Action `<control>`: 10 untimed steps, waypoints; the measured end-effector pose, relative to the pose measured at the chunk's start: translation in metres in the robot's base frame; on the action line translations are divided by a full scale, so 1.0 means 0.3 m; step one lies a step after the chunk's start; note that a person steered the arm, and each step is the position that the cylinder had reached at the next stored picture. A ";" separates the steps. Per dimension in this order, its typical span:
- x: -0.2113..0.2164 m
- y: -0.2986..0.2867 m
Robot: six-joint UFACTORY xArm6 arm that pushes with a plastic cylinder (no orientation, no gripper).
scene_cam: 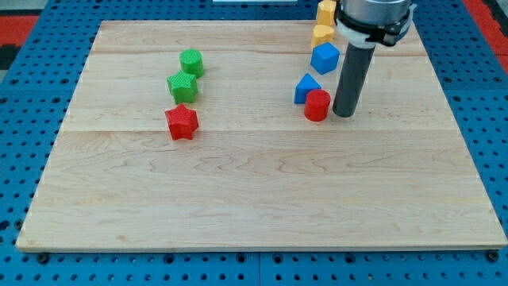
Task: Adjust the blue blocks and red circle to form a line
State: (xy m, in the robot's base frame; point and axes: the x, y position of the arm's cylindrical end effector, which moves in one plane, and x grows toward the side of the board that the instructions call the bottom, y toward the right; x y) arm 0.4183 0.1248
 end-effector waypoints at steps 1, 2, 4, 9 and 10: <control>0.090 -0.084; 0.062 -0.368; -0.121 -0.303; -0.118 -0.141; -0.018 -0.143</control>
State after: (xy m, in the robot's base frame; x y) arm 0.4129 0.0819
